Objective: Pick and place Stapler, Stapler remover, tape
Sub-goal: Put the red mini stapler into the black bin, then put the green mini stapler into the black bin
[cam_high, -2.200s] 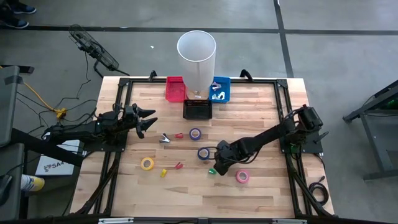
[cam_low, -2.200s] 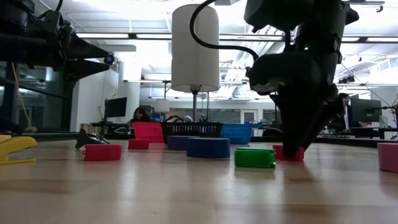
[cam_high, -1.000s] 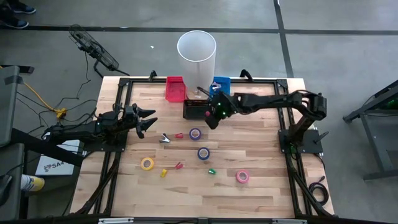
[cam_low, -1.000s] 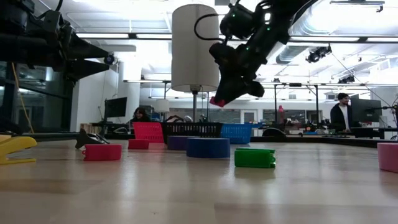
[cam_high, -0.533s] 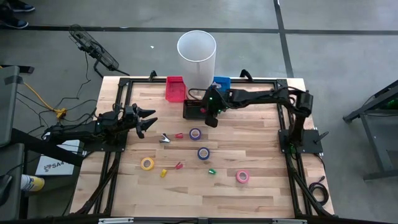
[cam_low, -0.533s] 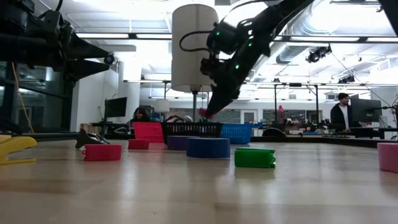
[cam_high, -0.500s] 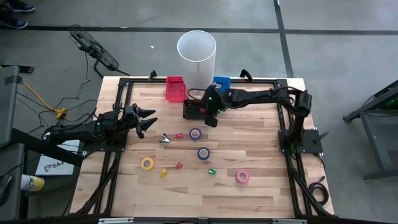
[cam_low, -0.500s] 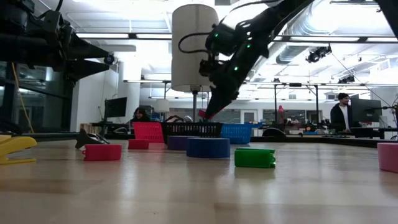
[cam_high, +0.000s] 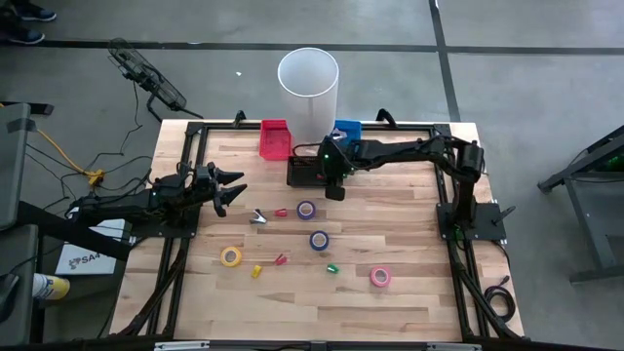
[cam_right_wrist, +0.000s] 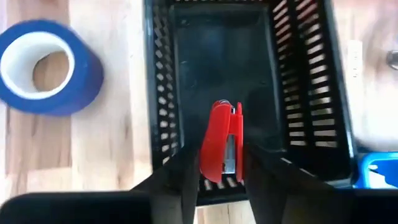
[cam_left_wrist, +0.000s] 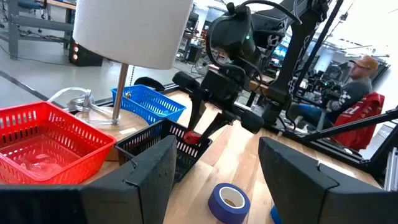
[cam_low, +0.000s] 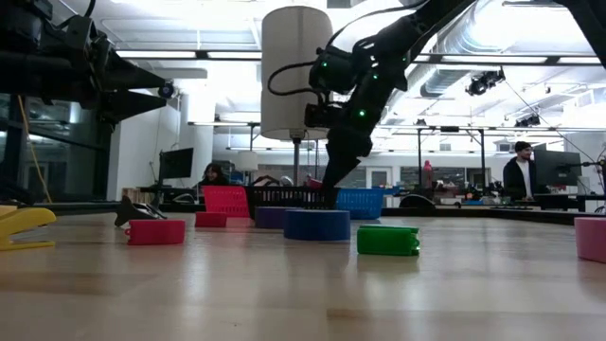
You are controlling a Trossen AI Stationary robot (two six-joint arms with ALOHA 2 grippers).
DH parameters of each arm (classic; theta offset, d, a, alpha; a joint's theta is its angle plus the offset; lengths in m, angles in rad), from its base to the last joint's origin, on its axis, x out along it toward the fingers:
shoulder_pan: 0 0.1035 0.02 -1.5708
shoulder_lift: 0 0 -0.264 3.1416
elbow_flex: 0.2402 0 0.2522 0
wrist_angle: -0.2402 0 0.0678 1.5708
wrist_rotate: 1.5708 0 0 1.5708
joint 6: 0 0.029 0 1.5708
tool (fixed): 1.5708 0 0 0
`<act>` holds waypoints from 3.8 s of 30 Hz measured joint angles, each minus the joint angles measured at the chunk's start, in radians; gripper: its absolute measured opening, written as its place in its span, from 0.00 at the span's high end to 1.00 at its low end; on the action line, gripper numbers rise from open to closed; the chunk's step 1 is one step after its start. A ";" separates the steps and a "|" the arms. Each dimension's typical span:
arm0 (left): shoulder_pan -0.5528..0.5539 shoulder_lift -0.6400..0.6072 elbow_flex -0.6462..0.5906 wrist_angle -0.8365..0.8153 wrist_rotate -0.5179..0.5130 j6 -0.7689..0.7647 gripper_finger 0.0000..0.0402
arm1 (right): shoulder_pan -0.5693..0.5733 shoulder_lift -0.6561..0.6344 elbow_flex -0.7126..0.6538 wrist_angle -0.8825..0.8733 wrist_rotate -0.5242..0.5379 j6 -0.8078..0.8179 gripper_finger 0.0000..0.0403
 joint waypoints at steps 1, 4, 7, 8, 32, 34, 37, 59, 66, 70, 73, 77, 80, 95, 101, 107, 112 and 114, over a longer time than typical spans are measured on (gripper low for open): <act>0.000 0.000 0.000 0.000 0.000 0.000 0.44 | 0.000 0.000 0.000 -0.005 -0.004 -0.014 0.71; 0.000 0.000 0.000 0.000 0.000 0.000 0.44 | 0.001 0.000 0.000 -0.015 -0.007 -0.028 0.66; 0.000 0.000 0.000 0.000 0.000 0.000 0.44 | 0.000 0.000 0.000 -0.015 -0.007 -0.028 0.61; 0.000 0.000 0.000 0.000 0.000 0.000 0.44 | 0.000 0.000 0.000 -0.015 -0.007 -0.028 0.59; 0.000 0.000 0.000 0.000 0.000 0.000 0.44 | 0.078 -0.129 -0.001 -0.220 -0.053 0.330 0.52; 0.000 0.000 0.000 0.000 0.000 0.000 0.44 | 0.098 -0.130 -0.001 -0.233 -0.065 0.332 0.52; 0.000 0.000 0.000 0.000 0.000 0.000 0.44 | 0.132 -0.130 -0.001 -0.241 -0.083 0.332 0.52; 0.000 0.000 0.000 0.000 0.000 0.000 0.44 | 0.518 -0.130 -0.001 -0.256 -0.082 0.492 0.52; 0.000 0.000 0.000 0.000 0.000 0.000 0.44 | 0.614 -0.122 -0.001 -0.241 -0.025 0.585 0.52; 0.000 0.000 0.000 0.000 0.000 0.000 0.44 | 0.666 -0.104 -0.003 -0.231 0.014 0.677 0.52; 0.000 0.000 0.000 0.000 0.000 0.000 0.44 | 0.701 -0.097 -0.003 -0.200 0.031 0.727 0.52; 0.000 0.000 0.000 0.000 0.000 0.000 0.44 | 0.734 -0.070 -0.003 -0.174 0.086 0.777 0.52; 0.000 0.000 0.000 0.000 0.000 0.000 0.44 | 0.750 -0.041 -0.003 -0.148 0.124 0.810 0.52; 0.000 0.000 0.000 0.000 0.000 0.000 0.44 | 0.761 0.040 -0.001 -0.067 0.170 0.882 0.52; 0.000 0.000 0.000 0.000 0.000 0.000 0.44 | 0.760 0.049 -0.001 -0.066 0.174 0.877 0.51; 0.000 0.000 0.000 0.000 0.000 0.000 0.44 | 0.760 0.084 -0.001 -0.026 0.151 0.873 0.51; 0.000 0.000 0.000 0.000 0.000 0.000 0.44 | 0.760 0.101 -0.001 -0.001 0.150 0.859 0.52; 0.000 0.000 0.000 0.000 0.000 0.000 0.44 | 0.760 0.101 -0.001 -0.003 0.159 0.850 0.52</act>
